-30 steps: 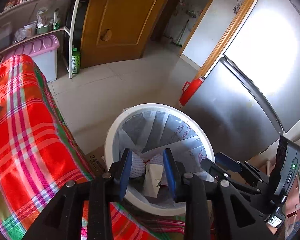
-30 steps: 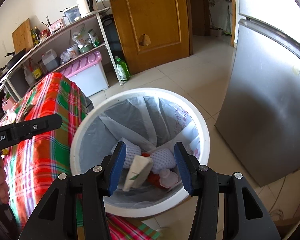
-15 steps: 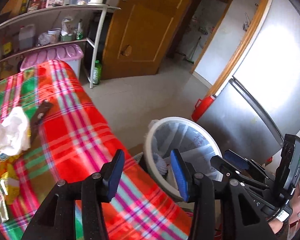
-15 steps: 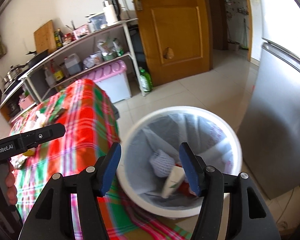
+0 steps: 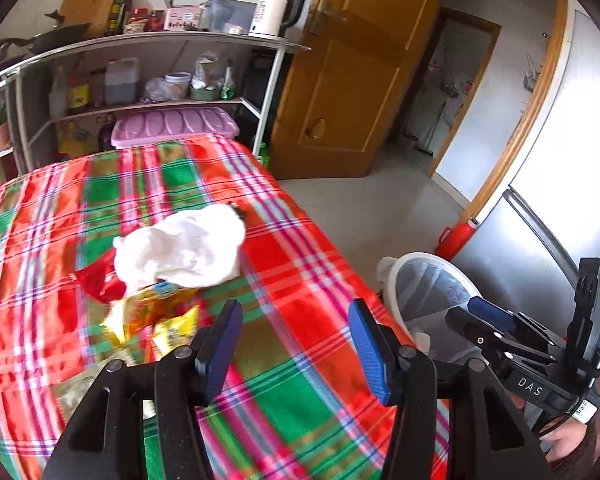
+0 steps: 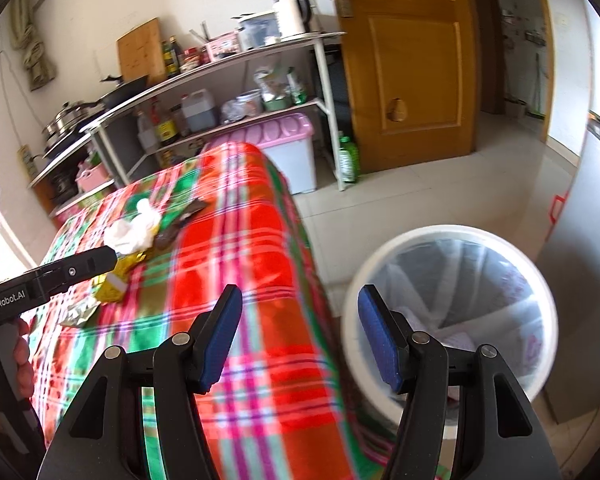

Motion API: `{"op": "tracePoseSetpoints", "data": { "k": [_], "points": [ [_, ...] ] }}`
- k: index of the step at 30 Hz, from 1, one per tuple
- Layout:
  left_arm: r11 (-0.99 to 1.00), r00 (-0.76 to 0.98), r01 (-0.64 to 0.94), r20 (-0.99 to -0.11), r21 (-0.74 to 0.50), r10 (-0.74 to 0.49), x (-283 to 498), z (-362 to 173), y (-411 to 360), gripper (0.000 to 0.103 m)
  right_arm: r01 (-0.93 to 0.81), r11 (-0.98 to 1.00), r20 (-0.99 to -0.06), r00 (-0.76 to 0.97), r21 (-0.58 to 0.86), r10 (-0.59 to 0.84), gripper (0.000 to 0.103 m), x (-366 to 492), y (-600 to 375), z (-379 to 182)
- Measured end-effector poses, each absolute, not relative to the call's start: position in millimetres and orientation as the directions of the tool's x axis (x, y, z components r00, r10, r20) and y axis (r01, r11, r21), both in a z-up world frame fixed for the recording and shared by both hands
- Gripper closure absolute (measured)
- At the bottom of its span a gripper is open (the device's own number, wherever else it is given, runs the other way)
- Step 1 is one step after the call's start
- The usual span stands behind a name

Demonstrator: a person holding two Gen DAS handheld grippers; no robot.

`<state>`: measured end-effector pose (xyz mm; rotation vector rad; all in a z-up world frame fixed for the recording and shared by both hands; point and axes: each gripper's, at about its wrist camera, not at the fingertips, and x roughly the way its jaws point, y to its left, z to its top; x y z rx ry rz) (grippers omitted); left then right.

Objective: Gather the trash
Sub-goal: 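Move both open tools back from the bin to the table, then grasp the beige snack packet with the left tool while the right tool grasps the yellow wrapper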

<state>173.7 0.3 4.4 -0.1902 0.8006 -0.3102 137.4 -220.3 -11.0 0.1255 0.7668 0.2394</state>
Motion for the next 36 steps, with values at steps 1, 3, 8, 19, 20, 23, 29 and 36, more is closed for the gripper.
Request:
{"op": "tracePoseSetpoints", "data": {
  "k": [1,3,8,19,20,23,29,36],
  "points": [
    [0.94,0.657,0.191,-0.674,-0.284,-0.338,172,4,8,0.042,-0.178,0.964,-0.673,0.691,0.198,0.265,0.042,138,-214,-11],
    [0.946,0.666,0.166,-0.676,-0.277,-0.315,168,3,24,0.041,-0.202,0.959,-0.675,0.682,0.197,0.282,0.042,139,-201,-11],
    [0.954,0.679,0.108,-0.68,-0.28,-0.276,159,-1,56,0.04,-0.248,0.947,-0.678,0.661,0.205,0.32,0.042,142,-172,-13],
    [0.961,0.685,0.069,-0.688,-0.266,-0.24,142,-11,106,0.034,-0.347,0.915,-0.693,0.607,0.208,0.388,0.042,149,-109,-20],
    [0.962,0.683,0.064,-0.691,-0.266,-0.237,142,-12,109,0.033,-0.355,0.912,-0.695,0.604,0.204,0.39,0.042,150,-104,-20],
    [0.962,0.683,0.045,-0.695,-0.268,-0.225,138,-15,123,0.033,-0.374,0.904,-0.7,0.589,0.207,0.404,0.042,153,-91,-22],
    [0.961,0.69,0.021,-0.691,-0.277,-0.214,135,-15,143,0.033,-0.402,0.889,-0.705,0.565,0.218,0.429,0.042,162,-68,-26],
    [0.959,0.69,0.001,-0.694,-0.285,-0.207,132,-19,164,0.033,-0.435,0.874,-0.721,0.533,0.216,0.444,0.042,171,-39,-31]
  ]
}}
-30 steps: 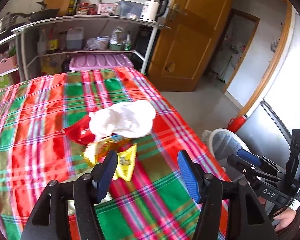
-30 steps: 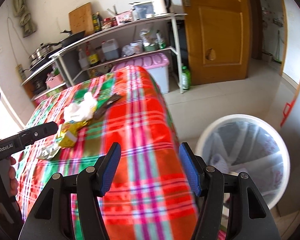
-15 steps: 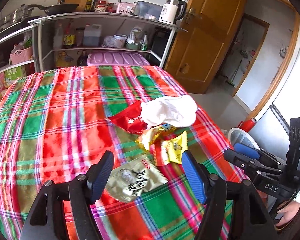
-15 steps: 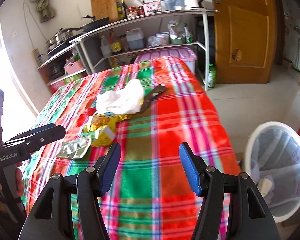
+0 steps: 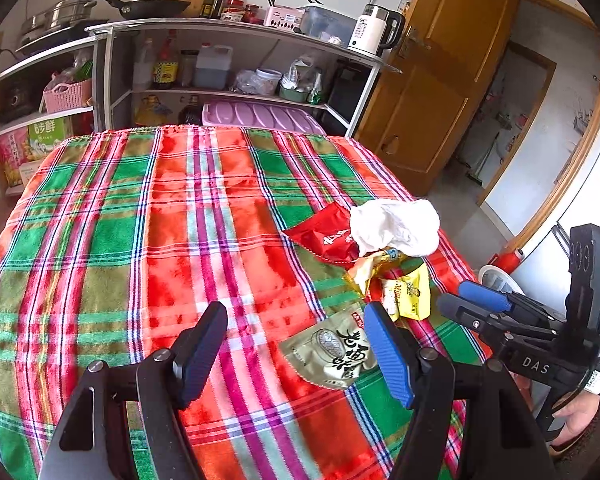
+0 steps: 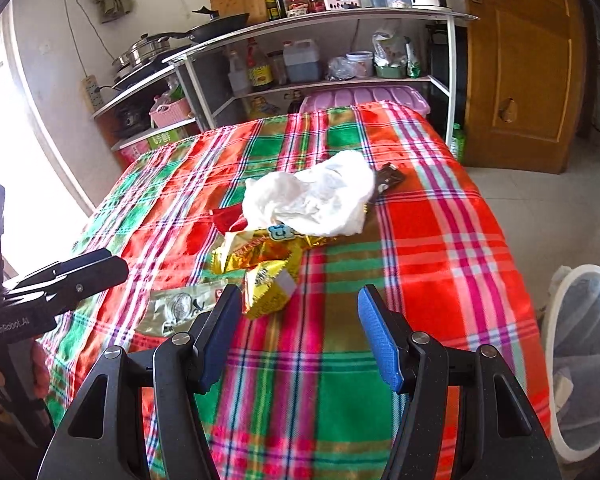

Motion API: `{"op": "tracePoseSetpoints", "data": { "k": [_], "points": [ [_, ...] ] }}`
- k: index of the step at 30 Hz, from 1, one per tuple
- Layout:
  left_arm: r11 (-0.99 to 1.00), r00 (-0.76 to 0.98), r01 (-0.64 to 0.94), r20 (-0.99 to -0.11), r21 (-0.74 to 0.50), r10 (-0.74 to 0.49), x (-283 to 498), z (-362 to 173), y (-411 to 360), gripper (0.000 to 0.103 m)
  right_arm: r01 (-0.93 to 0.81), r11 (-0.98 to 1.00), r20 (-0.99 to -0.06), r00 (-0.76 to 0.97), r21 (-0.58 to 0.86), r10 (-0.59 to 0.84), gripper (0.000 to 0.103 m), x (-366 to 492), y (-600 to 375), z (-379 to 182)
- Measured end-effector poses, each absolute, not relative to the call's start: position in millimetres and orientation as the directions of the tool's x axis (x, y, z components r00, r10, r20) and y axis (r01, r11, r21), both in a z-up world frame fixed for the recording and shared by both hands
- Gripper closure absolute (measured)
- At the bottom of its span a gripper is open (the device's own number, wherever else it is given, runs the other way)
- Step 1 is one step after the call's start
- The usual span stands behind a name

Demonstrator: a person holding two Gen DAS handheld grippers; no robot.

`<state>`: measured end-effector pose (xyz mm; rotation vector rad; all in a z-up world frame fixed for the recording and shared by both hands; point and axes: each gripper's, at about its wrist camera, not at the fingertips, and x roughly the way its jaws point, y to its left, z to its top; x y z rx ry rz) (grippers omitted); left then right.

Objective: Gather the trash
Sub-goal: 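Grasp the beige snack packet with the left tool while the right tool grasps the yellow wrapper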

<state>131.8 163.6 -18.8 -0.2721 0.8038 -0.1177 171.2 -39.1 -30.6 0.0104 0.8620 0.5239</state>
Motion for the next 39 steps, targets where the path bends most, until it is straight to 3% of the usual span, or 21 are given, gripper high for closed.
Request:
{"op": "tracePoseSetpoints", "data": {
  "k": [12,15,22,34,39],
  "points": [
    [0.952,0.658,0.037,-0.71,-0.302,-0.251,136,-32,164,0.032,-0.424,0.881,-0.76,0.496,0.21,0.42,0.044,187,-21,-48],
    [0.949,0.65,0.048,-0.711,-0.313,-0.267,138,-35,162,0.032,-0.42,0.876,-0.76,0.481,0.237,0.437,0.061,192,-23,-50],
    [0.945,0.641,0.061,-0.713,-0.322,-0.284,141,-39,158,0.032,-0.456,0.862,-0.759,0.474,0.222,0.447,0.076,187,-15,-47],
    [0.944,0.598,0.131,-0.735,-0.302,-0.319,145,-47,135,0.032,-0.449,0.863,-0.739,0.495,0.233,0.457,0.079,177,-30,-43],
    [0.95,0.588,0.165,-0.748,-0.263,-0.309,147,-51,120,0.024,-0.439,0.864,-0.731,0.502,0.245,0.462,0.079,173,-37,-40]
  ]
}}
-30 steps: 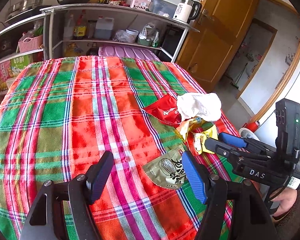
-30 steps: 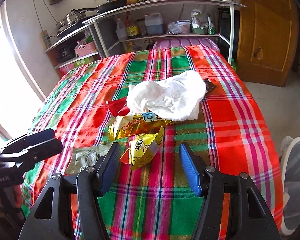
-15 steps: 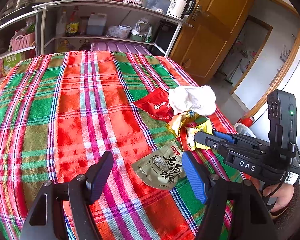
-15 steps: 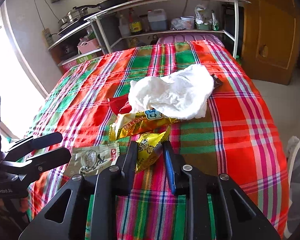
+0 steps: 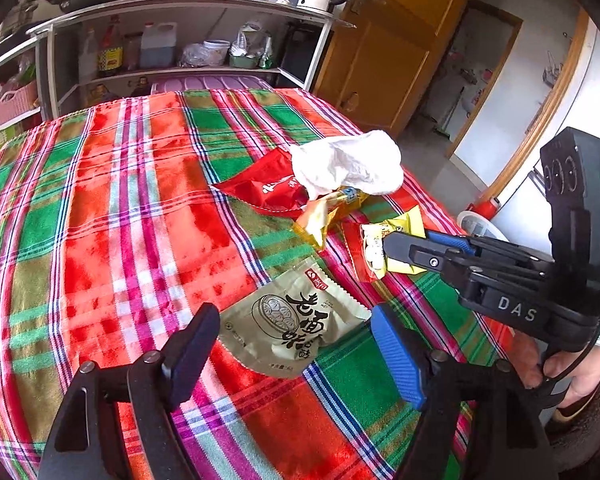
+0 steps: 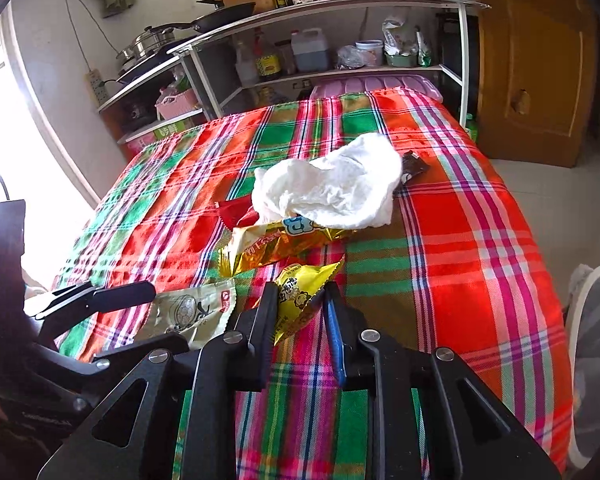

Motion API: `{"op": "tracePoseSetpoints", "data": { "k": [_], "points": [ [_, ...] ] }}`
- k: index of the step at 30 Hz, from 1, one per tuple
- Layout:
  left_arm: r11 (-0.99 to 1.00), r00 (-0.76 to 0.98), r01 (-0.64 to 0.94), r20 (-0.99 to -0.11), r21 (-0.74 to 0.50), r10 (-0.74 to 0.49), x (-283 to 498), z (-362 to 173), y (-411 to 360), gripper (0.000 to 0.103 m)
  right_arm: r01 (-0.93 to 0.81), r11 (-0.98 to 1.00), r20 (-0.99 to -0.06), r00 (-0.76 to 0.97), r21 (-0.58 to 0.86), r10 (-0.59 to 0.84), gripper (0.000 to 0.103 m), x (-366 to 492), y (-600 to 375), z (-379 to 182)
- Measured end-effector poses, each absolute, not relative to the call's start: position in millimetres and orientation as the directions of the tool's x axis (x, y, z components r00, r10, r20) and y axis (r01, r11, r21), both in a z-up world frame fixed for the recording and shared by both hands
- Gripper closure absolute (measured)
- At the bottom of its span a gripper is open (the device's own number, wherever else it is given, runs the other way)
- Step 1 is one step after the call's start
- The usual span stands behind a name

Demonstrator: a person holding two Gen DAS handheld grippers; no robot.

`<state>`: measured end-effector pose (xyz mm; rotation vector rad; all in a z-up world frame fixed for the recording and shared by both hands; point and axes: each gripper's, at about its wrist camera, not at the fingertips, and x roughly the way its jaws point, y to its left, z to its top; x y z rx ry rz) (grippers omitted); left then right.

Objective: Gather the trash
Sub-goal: 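Grasp the beige snack packet with the left tool while the right tool grasps the yellow wrapper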

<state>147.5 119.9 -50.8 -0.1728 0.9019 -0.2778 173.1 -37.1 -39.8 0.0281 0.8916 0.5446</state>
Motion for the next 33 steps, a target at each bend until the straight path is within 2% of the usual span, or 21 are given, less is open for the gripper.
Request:
{"op": "tracePoseSetpoints", "data": {
  "k": [10,16,21,23,26,27,30,33],
  "points": [
    [0.976,0.583,0.172,-0.784,-0.137,-0.213,152,-59,104,0.023,-0.43,0.867,-0.727,0.507,0.252,0.463,0.079,170,-45,-38],
    [0.98,0.59,0.168,-0.786,-0.105,-0.186,152,-60,102,0.024,-0.426,0.867,-0.726,0.506,0.259,0.466,0.079,170,-49,-39],
    [0.984,0.603,0.167,-0.783,-0.06,-0.15,151,-60,99,0.054,-0.419,0.869,-0.727,0.507,0.262,0.463,0.079,167,-50,-38],
    [0.983,0.604,0.175,-0.782,-0.061,-0.157,150,-59,98,0.056,-0.418,0.87,-0.726,0.508,0.263,0.463,0.079,168,-51,-38],
    [0.98,0.609,0.191,-0.777,-0.049,-0.158,148,-57,95,0.064,-0.415,0.87,-0.726,0.508,0.265,0.463,0.079,168,-51,-38],
    [0.98,0.612,0.194,-0.776,-0.042,-0.154,148,-57,94,0.07,-0.414,0.871,-0.726,0.508,0.265,0.463,0.079,168,-52,-38],
    [0.979,0.621,0.198,-0.769,-0.036,-0.154,146,-54,92,0.077,-0.413,0.871,-0.724,0.51,0.266,0.464,0.079,167,-52,-38],
    [0.98,0.624,0.195,-0.766,-0.037,-0.153,145,-53,92,0.079,-0.411,0.871,-0.722,0.513,0.269,0.465,0.08,166,-54,-37]
  ]
}}
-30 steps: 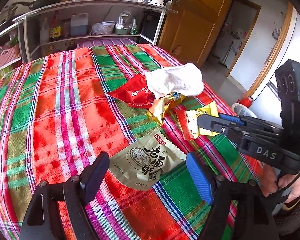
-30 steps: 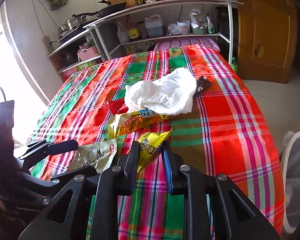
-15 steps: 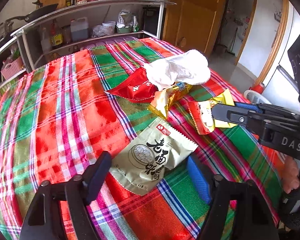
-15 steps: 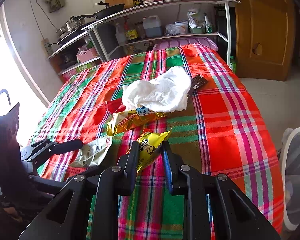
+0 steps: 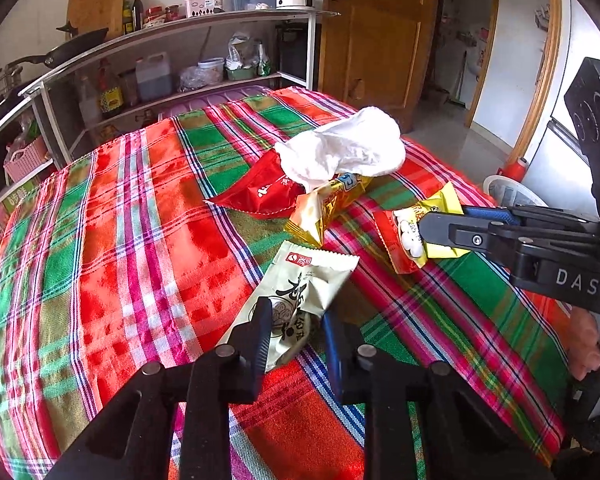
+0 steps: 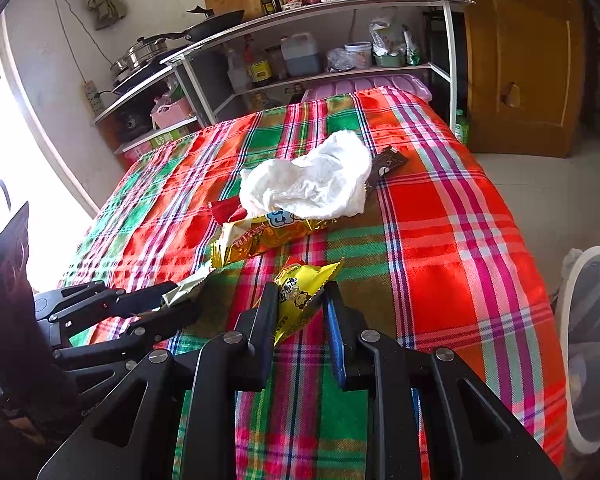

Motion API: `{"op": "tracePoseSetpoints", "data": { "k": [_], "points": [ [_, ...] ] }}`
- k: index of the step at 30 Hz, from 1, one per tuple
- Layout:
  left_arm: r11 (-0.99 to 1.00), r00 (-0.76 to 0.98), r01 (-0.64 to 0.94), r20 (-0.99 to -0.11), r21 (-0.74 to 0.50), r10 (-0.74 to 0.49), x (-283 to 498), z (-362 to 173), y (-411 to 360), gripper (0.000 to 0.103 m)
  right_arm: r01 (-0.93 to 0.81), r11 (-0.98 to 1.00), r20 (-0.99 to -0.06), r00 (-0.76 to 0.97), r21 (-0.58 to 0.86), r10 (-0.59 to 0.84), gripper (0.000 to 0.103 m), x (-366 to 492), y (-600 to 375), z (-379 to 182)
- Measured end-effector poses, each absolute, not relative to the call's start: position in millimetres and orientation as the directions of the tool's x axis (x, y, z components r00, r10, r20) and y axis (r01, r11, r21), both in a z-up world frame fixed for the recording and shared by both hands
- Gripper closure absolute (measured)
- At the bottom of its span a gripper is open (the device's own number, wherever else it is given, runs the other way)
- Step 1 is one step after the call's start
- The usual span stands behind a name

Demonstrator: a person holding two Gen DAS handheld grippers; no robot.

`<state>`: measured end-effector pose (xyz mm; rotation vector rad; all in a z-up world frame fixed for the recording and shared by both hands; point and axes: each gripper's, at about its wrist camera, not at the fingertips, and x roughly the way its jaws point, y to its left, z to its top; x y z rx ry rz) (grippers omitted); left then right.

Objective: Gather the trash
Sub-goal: 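Grasp the beige snack packet with the left tool while the right tool grasps the yellow wrapper, then carry both wrappers over the trash bin and open both tools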

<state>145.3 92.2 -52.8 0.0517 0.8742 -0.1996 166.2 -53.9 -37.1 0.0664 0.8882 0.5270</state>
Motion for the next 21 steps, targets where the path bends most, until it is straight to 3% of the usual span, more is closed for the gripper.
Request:
{"op": "tracePoseSetpoints", "data": {
  "k": [6,21],
  "points": [
    [0.984,0.64,0.177,-0.755,-0.038,-0.144,143,-47,95,0.09,-0.405,0.873,-0.718,0.518,0.272,0.465,0.08,165,-58,-36],
    [0.976,0.673,0.212,-0.717,-0.046,-0.18,138,-23,81,0.09,-0.384,0.885,-0.692,0.564,0.264,0.451,0.08,151,-82,-23]
  ]
}}
